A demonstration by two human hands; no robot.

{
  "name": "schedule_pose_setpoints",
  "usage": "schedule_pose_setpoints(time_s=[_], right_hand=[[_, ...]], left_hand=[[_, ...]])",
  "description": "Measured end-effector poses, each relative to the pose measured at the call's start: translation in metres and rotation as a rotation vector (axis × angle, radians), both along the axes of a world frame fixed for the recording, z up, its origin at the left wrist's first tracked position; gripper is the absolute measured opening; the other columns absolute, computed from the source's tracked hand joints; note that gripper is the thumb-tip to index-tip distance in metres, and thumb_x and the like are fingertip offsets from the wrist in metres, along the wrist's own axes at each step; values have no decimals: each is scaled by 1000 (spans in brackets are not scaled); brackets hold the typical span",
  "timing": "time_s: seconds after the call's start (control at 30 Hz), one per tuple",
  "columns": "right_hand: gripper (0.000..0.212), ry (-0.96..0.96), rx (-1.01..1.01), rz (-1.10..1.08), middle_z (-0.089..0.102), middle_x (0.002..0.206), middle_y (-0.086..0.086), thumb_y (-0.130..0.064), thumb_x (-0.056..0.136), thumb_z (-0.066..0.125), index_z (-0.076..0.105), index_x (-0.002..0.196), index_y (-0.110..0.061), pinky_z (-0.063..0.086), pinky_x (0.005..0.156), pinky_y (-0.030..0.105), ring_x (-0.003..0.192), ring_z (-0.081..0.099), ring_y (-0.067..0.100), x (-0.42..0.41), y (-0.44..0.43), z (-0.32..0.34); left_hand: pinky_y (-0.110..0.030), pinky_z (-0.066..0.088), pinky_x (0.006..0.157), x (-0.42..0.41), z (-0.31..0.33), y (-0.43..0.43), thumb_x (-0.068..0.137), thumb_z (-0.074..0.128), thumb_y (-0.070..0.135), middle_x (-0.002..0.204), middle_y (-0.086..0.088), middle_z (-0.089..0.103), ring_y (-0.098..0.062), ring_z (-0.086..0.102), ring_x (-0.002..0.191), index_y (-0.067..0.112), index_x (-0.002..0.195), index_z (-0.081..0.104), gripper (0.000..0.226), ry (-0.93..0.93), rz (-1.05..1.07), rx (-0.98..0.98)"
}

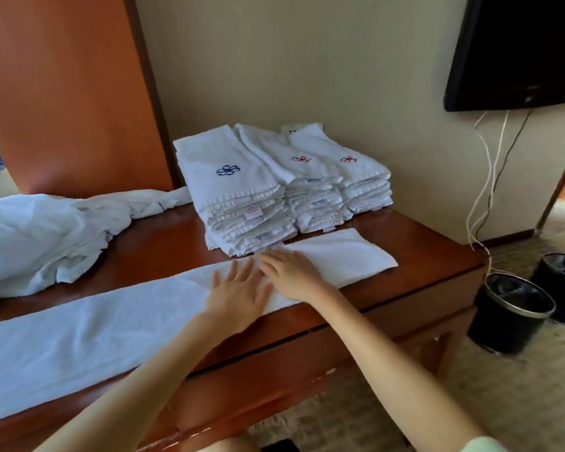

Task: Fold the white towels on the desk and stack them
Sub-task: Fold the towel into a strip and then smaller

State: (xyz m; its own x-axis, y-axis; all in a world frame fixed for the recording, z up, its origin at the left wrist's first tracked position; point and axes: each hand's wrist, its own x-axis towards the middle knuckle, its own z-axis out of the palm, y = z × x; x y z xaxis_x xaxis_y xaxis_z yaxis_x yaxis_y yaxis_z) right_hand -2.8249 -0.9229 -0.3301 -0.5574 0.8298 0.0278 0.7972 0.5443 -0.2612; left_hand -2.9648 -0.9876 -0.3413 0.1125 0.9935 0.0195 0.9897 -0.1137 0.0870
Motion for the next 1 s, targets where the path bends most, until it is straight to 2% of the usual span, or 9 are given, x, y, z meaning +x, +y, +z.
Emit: schedule_pose_setpoints(time_s=[0.17,0.3,0.4,0.5,0.6,0.7,0.77,0.83,1.0], right_hand=[[55,-64,-39,-235,-5,163,-2,-45,104,12,6,155,-26,1,118,39,149,-6,16,69,40,-9],[52,-203,-12,-300,-8,163,-1,-39,106,12,6,155,-22,-2,118,35,149,-9,17,110,51,-1],[56,-92,4,-319,3,163,-1,-44,104,18,13,155,-21,4,119,32,149,-1,13,112,49,-2],[50,163,172,-384,31,156,1,-39,103,37,36,148,-18,25,111,32,144,24,16,113,40,-5],[42,241,305,-619,49,142,8,-35,101,42,51,138,-17,38,100,39,129,44,30,126,33,0],[45,102,117,-829,60,125,11,-44,99,39,63,120,-13,44,90,38,116,53,33,143,32,12],[37,147,-1,-838,65,97,7,-45,96,46,67,91,-15,44,70,30,90,60,28,152,32,18],[33,272,-23,-796,50,69,-2,-38,91,56,48,65,-19,31,54,27,61,48,18,157,31,21],[30,318,19,-669,40,62,-1,-30,85,66,45,67,-18,24,54,29,55,38,15,164,36,25]], left_hand=[[-55,-4,117,-10,4,5,94,20,66,161,11,-6,-23,-8,149,46,151,3,62,-47,2,-48],[-44,-6,120,-25,10,-8,88,20,71,161,15,-1,-12,-6,148,47,150,4,68,-89,-82,-35],[-34,-9,120,-53,11,-31,79,16,76,159,20,-1,-2,-8,146,49,146,-4,74,-103,-184,-42],[-28,-9,119,-87,12,-51,76,18,80,155,25,-4,3,-10,144,48,145,-7,81,-79,-179,-62],[-32,-4,119,-100,18,-57,74,21,82,158,22,2,-1,-5,146,43,151,4,89,-58,-100,-72],[-38,-1,121,-80,21,-51,76,24,83,160,17,7,-6,-1,148,46,151,5,86,-41,-98,-56],[-40,-3,121,-60,17,-45,83,27,78,161,16,3,-5,-3,148,45,151,3,79,-6,-150,-47],[-41,-3,121,-47,12,-38,88,29,72,161,14,1,-6,-3,148,43,152,2,75,5,-165,-32],[-41,-4,120,-43,8,-29,81,19,76,161,14,-1,-7,-5,148,43,151,0,80,-8,-171,-34]])
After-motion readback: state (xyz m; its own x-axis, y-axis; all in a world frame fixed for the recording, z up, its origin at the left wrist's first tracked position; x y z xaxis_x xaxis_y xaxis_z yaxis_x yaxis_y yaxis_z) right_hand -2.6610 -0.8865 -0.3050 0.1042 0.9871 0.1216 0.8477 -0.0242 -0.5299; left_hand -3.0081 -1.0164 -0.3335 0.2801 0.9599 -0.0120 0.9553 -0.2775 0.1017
